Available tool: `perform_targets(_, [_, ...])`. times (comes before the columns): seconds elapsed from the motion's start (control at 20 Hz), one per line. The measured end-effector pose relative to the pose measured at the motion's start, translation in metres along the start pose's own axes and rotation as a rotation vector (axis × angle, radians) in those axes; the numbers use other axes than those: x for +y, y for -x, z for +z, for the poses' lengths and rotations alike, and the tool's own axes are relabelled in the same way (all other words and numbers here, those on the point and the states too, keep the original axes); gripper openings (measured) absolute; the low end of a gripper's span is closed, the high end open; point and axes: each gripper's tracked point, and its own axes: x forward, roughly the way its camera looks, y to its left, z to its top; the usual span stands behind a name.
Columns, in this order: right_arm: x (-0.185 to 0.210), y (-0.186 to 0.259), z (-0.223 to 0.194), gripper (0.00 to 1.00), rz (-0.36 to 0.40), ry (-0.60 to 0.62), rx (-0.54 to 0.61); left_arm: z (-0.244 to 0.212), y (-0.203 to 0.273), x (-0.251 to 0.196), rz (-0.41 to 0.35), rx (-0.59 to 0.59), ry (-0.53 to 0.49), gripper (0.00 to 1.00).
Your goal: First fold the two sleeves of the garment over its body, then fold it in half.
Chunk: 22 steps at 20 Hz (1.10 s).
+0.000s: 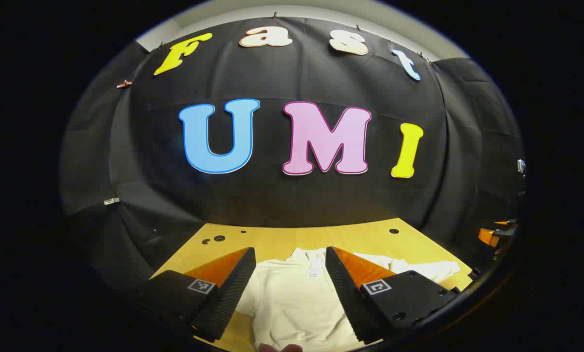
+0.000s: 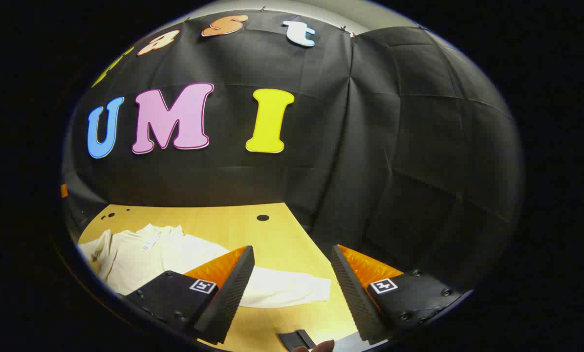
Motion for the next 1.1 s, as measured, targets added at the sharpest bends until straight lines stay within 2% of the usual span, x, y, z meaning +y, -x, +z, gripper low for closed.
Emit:
perform_targets(0.75, [0.000,-0.007,-0.004,0.98,0.020,-0.022,0.005,-0.012,-0.006,-0.008,0.013,0.031,-0.010,0.94])
perform_targets(1.1, [-0.013,-0.025,-0.042,0.98,-0.007,-0.001,0.126,-0.021,-0.006,-0.011,0.021,0.063,-0.023,0.94])
